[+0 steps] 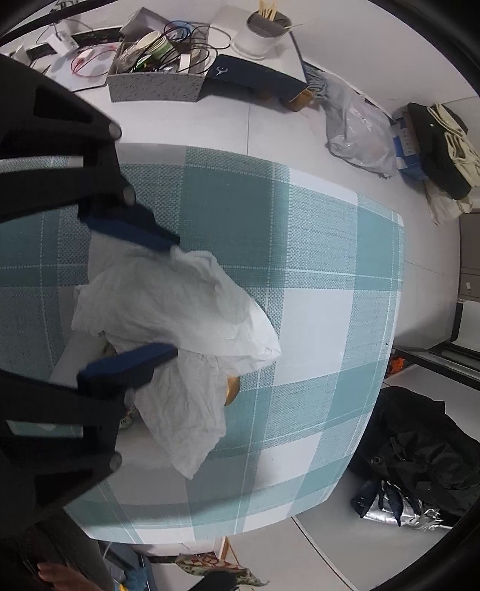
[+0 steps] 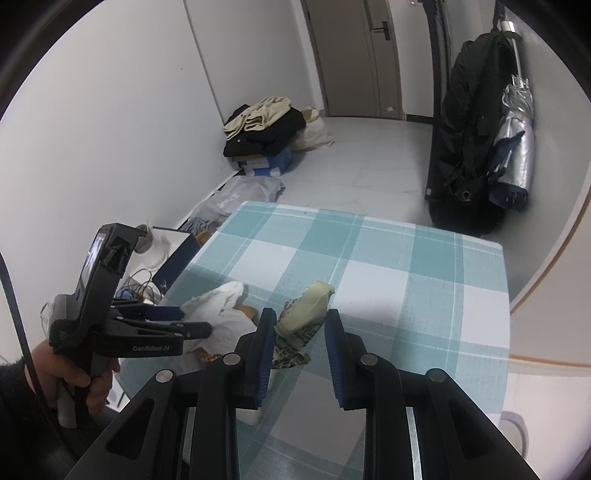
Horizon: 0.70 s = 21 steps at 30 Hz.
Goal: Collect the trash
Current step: 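Lift the pale green packet with the right tool while the left tool grasps the white tissue, then lift the white tissue up with the left tool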
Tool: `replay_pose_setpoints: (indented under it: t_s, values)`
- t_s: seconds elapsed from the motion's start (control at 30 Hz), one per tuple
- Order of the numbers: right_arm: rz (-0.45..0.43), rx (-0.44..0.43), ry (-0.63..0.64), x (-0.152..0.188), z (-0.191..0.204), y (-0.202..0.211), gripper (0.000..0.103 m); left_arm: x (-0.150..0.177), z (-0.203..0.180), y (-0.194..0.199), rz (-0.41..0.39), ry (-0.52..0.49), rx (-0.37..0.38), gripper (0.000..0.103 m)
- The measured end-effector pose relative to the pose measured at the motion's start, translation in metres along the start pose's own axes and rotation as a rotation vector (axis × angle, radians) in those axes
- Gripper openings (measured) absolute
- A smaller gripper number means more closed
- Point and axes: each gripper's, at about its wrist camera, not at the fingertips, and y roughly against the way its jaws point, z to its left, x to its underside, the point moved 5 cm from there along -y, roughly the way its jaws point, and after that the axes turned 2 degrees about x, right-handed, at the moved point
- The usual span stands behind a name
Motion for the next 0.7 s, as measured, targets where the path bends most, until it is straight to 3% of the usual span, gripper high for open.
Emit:
replay_pose_setpoints:
  t_s: [0.07, 0.17, 0.3, 0.7]
  values:
    - [-0.006, 0.003, 0.004, -0.001, 0.002, 0.002, 0.026, 0.0, 0.002, 0.0, 0.001, -0.001, -0.002, 0.017]
    - [-0.01, 0.004, 0.005, -0.002, 0.003, 0.003, 0.026, -0.001, 0.005, 0.0, 0.001, 0.017, 0.021, 0.006]
    - [-0.01, 0.004, 0.006, -0.001, 0.002, 0.003, 0.026, -0.004, 0.004, 0.005, -0.025, 0.019, 0.019, 0.004]
    - [-0.01, 0.019, 0.022, 0.0, 0.007, 0.0, 0.026, -0.012, 0.006, 0.028, -0.089, 0.085, 0.136, 0.004]
